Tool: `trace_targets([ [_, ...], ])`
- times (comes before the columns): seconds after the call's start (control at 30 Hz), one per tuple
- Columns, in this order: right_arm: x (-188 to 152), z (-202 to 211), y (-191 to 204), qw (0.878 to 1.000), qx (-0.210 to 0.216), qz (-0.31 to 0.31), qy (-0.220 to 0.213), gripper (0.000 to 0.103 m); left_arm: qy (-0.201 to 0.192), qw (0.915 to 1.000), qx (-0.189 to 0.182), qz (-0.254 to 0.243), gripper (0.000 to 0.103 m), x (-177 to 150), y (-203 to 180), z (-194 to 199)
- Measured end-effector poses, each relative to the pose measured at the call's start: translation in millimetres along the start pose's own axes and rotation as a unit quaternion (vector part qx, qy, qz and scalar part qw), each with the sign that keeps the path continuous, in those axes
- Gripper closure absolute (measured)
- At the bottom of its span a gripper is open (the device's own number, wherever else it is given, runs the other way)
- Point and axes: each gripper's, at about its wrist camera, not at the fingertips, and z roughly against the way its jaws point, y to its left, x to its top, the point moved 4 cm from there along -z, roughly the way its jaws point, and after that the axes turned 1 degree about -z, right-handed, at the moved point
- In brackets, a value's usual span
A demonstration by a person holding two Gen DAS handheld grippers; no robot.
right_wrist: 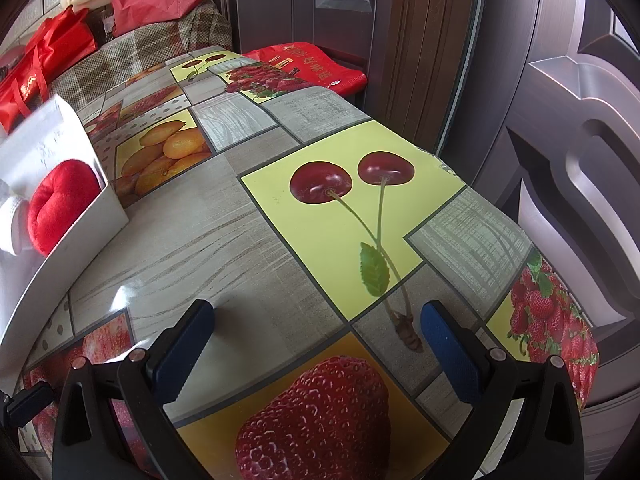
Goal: Organize soft objects
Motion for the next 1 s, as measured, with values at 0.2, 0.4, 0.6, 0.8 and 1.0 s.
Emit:
trace_targets([
  [0.2, 0.1, 0.1, -0.2, 1.0, 0.0, 0.0, 0.0, 0.0, 0.0, 1.0, 0.0, 0.0, 0.001, 0.4, -1.9, 1.9],
  [0.4, 0.1, 0.2, -0.2, 1.0, 0.0, 0.0, 0.0, 0.0, 0.0, 1.0, 0.0, 0.0, 0.001, 0.4, -2.0, 2.0],
  [0.6, -0.3, -0.2, -0.2, 1.0, 0.0, 0.0, 0.0, 0.0, 0.0, 1.0, -0.001, 0.0, 0.001, 0.5, -0.3, 0.0],
  [0.8, -0.4, 0.0, -0.1, 1.0, 0.0, 0.0, 0.0, 0.0, 0.0, 1.0, -0.001, 0.0, 0.001, 0.5, -0.1, -0.3],
  [1.0, -1.0, 0.1, 0.3, 1.0, 0.0, 0.0, 0.0, 0.0, 0.0, 1.0, 0.0, 0.0, 0.001, 0.5, 0.0, -0.2],
])
